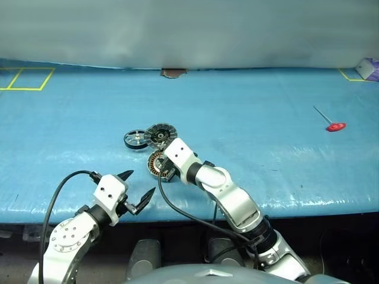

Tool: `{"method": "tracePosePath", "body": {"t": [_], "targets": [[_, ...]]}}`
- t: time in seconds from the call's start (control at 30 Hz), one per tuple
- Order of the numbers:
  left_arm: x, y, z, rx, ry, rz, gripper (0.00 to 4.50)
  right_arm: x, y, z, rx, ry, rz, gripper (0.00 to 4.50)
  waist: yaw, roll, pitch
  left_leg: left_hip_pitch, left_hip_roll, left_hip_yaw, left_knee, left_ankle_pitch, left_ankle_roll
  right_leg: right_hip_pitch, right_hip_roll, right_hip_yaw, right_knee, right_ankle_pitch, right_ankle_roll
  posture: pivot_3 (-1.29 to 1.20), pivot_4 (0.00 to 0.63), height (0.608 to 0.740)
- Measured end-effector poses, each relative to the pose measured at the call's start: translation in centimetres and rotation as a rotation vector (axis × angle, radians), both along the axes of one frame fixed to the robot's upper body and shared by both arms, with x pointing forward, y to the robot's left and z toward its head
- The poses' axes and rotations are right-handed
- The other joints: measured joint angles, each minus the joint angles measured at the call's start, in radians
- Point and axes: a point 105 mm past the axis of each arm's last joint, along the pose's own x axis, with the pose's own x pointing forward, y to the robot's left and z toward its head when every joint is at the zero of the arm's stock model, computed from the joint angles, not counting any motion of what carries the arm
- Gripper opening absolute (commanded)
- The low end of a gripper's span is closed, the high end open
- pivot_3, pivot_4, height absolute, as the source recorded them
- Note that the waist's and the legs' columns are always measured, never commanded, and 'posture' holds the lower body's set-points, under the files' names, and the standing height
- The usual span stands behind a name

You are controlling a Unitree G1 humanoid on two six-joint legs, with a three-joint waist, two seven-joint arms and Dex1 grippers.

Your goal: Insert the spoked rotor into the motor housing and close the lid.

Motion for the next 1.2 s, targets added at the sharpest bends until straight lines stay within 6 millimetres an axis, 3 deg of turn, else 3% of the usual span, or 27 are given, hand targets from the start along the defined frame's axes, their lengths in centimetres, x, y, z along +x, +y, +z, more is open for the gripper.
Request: {"method": "tracePosePath", "body": {"t": [0.7, 0.87, 0.93, 1.0, 1.1, 1.2], "targets": [[-0.1, -0.2, 0.1, -0.009, 0.0, -0.02, 4.5, 0.0, 0.1, -1.5, 0.004, 0.057, -0.017, 0.67, 0.0, 0.0, 0.0, 0.0, 0.0, 0.001, 0.0, 0.0, 0.0, 0.0, 0.0, 0.0, 0.0, 0.0, 0.0, 0.0, 0.15, 0.74], [0.0, -0.2, 0.2, -0.01, -0.006, -0.023, 4.5, 0.2, -0.3, -1.5, 0.011, 0.059, -0.038, 2.31, 0.001, 0.0, 0.0, 0.0, 0.0, 0.0, 0.0, 0.0, 0.0, 0.0, 0.0, 0.0, 0.0, 0.0, 0.0, 0.0, 0.15, 0.74], [0.1, -0.2, 0.3, -0.01, -0.006, -0.023, 4.5, 0.0, -0.7, -1.3, 0.007, 0.058, -0.037, 2.31, 0.001, 0.0, 0.0, 0.0, 0.0, 0.0, 0.0, 0.0, 0.0, 0.0, 0.0, 0.0, 0.0, 0.0, 0.0, 0.0, 0.15, 0.74], [0.0, -0.2, 0.2, -0.009, -0.005, -0.024, 4.5, -0.5, -1.0, -0.4, 0.021, 0.052, -0.025, 2.31, 0.001, 0.0, 0.0, -0.001, 0.0, 0.0, 0.0, 0.0, 0.0, -0.001, 0.0, 0.0, 0.0, 0.0, 0.0, 0.0, 0.15, 0.74], [0.0, -0.2, 0.3, -0.01, -0.005, -0.026, 4.5, -1.3, -1.0, 3.7, 0.114, -0.017, 0.012, 2.31, -0.001, 0.0, 0.0, -0.001, 0.0, 0.0, 0.0, 0.0, 0.0, -0.001, 0.001, 0.0, 0.0, 0.0, 0.001, 0.0, 0.15, 0.74], [0.0, -0.3, 0.3, -0.011, -0.004, -0.031, 4.5, -1.9, -1.0, 6.1, 0.165, -0.052, 0.032, 1.37, -0.001, 0.0, 0.0, 0.0, 0.002, -0.001, 0.0, 0.0, 0.0, -0.001, 0.002, 0.0, 0.0, -0.002, 0.003, 0.0, 0.15, 0.74]]}}
